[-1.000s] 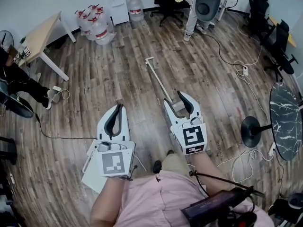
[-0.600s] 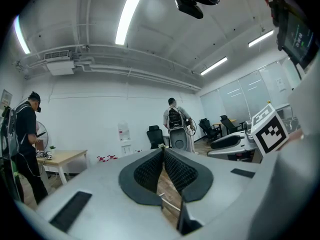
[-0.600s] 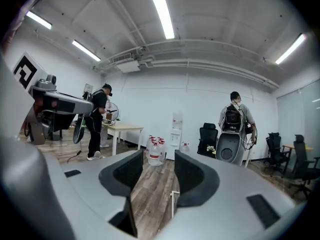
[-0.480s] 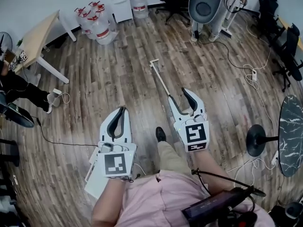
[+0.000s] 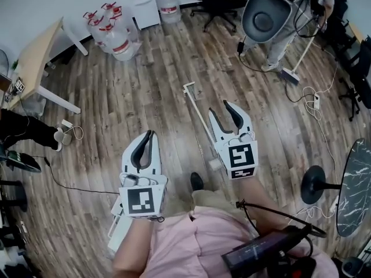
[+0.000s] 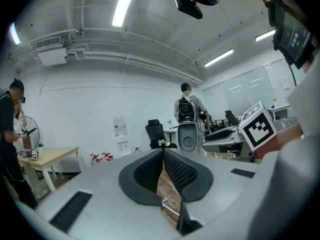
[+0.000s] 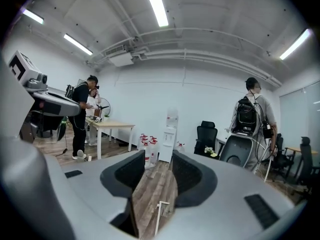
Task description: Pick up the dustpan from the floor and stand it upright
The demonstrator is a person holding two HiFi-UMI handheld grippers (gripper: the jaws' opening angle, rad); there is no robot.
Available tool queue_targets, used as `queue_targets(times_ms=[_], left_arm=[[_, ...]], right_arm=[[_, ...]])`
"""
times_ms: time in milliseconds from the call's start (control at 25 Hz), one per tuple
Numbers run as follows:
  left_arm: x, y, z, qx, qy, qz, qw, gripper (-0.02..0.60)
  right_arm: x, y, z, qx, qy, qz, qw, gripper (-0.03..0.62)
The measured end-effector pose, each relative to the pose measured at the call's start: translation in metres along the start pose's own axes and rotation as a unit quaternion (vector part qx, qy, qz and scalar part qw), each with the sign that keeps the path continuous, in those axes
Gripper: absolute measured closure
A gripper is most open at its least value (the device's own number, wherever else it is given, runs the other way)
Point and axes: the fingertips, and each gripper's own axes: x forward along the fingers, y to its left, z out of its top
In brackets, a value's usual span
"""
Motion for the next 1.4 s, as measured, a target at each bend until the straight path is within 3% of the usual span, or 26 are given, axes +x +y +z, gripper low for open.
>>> queue_targets(times_ms=[400,720,960,1400], left_arm=[[0.071,0.048,0.027,0.006,-0.027,0.034,0.9990,0.558],[0.143,0.098,-0.008,0.011,-0.002,0.034,0.9994,0.559],[0.230,0.127,-0.038,-0.023,0.020,0.007,0.9995,0.558],[0.360,0.178,-0.140,-0.027,0.074,-0.022,0.9966,0.558]], right_arm=[[0.089,-0.043,0.035,-0.022,-0.024,0.007,0.999,0.438],[0.169,-0.055,0.019,-0.024,-0.006,0.014,1.000,0.438],[0.249,-0.071,-0.012,-0.012,0.030,0.023,0.999,0.438],[0.379,-0.077,-0.130,0.003,0.120,0.054,0.991,0.438]])
